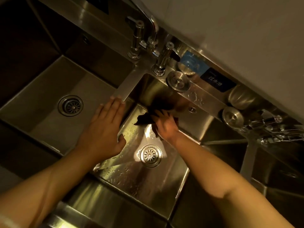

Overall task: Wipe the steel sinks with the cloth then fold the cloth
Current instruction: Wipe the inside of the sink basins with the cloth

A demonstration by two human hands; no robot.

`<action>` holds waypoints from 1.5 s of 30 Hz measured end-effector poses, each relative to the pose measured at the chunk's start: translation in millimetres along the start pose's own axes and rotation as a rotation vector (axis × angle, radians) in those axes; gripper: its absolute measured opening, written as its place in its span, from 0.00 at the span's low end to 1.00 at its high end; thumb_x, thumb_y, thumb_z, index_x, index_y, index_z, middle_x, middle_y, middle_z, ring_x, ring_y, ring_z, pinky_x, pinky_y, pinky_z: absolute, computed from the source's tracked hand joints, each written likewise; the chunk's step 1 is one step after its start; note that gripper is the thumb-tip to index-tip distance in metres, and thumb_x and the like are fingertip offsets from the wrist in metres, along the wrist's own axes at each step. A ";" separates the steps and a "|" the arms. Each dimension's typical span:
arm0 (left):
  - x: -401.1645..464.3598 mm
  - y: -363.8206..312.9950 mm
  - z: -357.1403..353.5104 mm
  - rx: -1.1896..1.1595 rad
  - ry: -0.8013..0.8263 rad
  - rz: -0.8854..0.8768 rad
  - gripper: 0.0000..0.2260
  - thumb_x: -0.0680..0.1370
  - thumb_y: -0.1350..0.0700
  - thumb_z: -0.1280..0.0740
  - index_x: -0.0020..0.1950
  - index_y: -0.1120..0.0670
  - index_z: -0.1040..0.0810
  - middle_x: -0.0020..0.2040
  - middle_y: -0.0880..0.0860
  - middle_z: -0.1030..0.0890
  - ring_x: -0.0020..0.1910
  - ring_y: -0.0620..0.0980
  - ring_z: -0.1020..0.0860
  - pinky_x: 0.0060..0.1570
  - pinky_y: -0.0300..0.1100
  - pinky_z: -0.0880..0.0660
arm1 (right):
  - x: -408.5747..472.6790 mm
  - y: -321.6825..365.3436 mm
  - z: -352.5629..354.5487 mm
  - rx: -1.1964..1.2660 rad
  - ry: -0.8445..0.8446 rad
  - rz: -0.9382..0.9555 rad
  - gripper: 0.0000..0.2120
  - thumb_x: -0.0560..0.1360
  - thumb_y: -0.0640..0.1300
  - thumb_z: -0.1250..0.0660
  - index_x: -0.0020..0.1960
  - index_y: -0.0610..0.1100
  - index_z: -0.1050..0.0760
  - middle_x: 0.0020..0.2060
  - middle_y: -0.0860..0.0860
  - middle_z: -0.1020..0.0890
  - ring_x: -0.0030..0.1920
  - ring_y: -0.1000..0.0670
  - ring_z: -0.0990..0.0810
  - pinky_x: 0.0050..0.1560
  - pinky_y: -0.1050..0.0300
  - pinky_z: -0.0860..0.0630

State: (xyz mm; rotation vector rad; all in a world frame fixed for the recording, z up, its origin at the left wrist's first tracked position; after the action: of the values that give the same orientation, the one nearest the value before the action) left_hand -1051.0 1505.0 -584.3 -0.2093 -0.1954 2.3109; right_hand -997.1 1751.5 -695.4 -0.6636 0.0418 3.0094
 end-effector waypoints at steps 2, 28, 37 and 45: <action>0.4 0.1 -0.2 0.017 0.004 0.008 0.46 0.72 0.43 0.36 0.85 0.59 0.51 0.85 0.59 0.51 0.84 0.56 0.54 0.82 0.57 0.54 | 16.1 0.7 -16.4 0.286 -0.012 -0.164 0.27 0.81 0.47 0.38 0.79 0.54 0.37 0.80 0.51 0.39 0.79 0.43 0.42 0.76 0.46 0.40; 1.2 -4.1 5.5 0.077 0.024 0.021 0.45 0.71 0.44 0.37 0.84 0.61 0.48 0.85 0.60 0.47 0.84 0.57 0.49 0.79 0.61 0.42 | -76.9 189.8 -167.3 0.178 0.154 0.590 0.36 0.79 0.43 0.37 0.83 0.50 0.48 0.83 0.48 0.50 0.82 0.41 0.57 0.79 0.38 0.49; 2.1 -3.0 4.4 0.013 -0.030 0.011 0.44 0.71 0.44 0.38 0.83 0.61 0.45 0.84 0.59 0.46 0.84 0.57 0.48 0.80 0.56 0.48 | 16.0 76.0 -97.7 0.161 0.077 0.104 0.54 0.70 0.53 0.24 0.84 0.49 0.55 0.83 0.49 0.56 0.82 0.43 0.59 0.81 0.45 0.49; 1.6 -4.6 6.8 0.056 0.021 0.025 0.46 0.72 0.43 0.35 0.84 0.60 0.50 0.85 0.58 0.50 0.84 0.55 0.53 0.80 0.53 0.55 | -49.7 -30.6 -117.8 0.224 0.111 -0.269 0.41 0.79 0.40 0.37 0.84 0.52 0.57 0.83 0.53 0.58 0.82 0.46 0.60 0.80 0.41 0.47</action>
State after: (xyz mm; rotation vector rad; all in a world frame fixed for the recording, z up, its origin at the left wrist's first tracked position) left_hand -1050.2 1508.8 -576.9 -0.2087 -0.1178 2.3349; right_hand -900.8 1774.8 -781.8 -0.7447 0.2680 2.6575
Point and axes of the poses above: each hand's wrist, its own x-axis towards the middle knuckle, its own z-axis out of the back of the hand, y = z × x, the point moved 4 cm from there along x, towards the middle knuckle
